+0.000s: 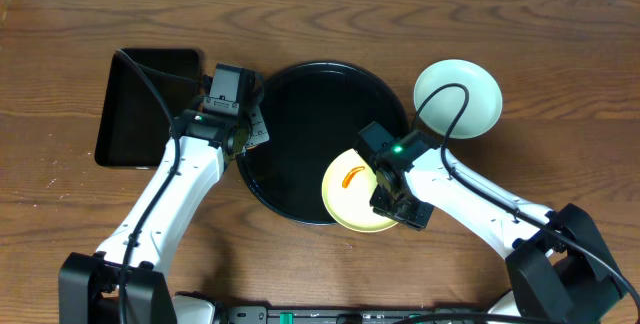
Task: Clean dirty plates on tray and stack at the side
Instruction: 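Grasp the yellow plate rim and slide it to the tray center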
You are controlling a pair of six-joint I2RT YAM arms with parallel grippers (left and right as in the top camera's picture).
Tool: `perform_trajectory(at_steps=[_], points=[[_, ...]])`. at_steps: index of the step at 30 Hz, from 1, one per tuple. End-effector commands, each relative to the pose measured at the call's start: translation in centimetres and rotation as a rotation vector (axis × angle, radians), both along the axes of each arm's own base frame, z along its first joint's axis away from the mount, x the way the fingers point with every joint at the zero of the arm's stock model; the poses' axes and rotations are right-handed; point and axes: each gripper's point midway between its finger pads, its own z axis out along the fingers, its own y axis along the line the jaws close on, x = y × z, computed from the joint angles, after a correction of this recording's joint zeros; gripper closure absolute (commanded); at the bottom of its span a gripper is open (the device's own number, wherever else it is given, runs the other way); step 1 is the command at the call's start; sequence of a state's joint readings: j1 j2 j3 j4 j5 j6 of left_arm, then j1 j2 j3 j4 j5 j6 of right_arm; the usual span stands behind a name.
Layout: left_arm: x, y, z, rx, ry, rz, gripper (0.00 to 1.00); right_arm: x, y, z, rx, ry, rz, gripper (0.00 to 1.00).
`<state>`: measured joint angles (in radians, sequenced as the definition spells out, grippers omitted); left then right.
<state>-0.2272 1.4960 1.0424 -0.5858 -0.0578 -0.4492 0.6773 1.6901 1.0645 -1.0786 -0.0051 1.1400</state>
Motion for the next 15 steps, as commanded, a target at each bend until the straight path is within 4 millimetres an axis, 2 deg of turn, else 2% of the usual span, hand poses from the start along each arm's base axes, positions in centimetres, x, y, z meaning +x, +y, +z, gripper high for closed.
perform_trajectory(at_steps=[1, 4, 8, 14, 15], points=[[-0.14, 0.01, -0.27, -0.001, 0.007, 0.008, 0.92, -0.30, 0.28, -0.02, 0.014, 0.001, 0.003, 0.55], [-0.14, 0.01, -0.27, -0.001, 0.007, 0.008, 0.92, -0.31, 0.58, -0.05, 0.025, 0.001, 0.006, 0.58], [-0.15, 0.01, -0.28, -0.001, 0.008, 0.008, 0.92, -0.27, 0.67, -0.06, 0.029, 0.000, 0.005, 0.80], [-0.14, 0.01, -0.27, -0.001, 0.007, 0.008, 0.92, -0.13, 0.72, -0.08, 0.032, -0.006, 0.005, 0.99], [-0.14, 0.01, -0.27, -0.001, 0.007, 0.008, 0.92, 0.07, 0.88, -0.10, 0.040, -0.013, 0.015, 0.99]])
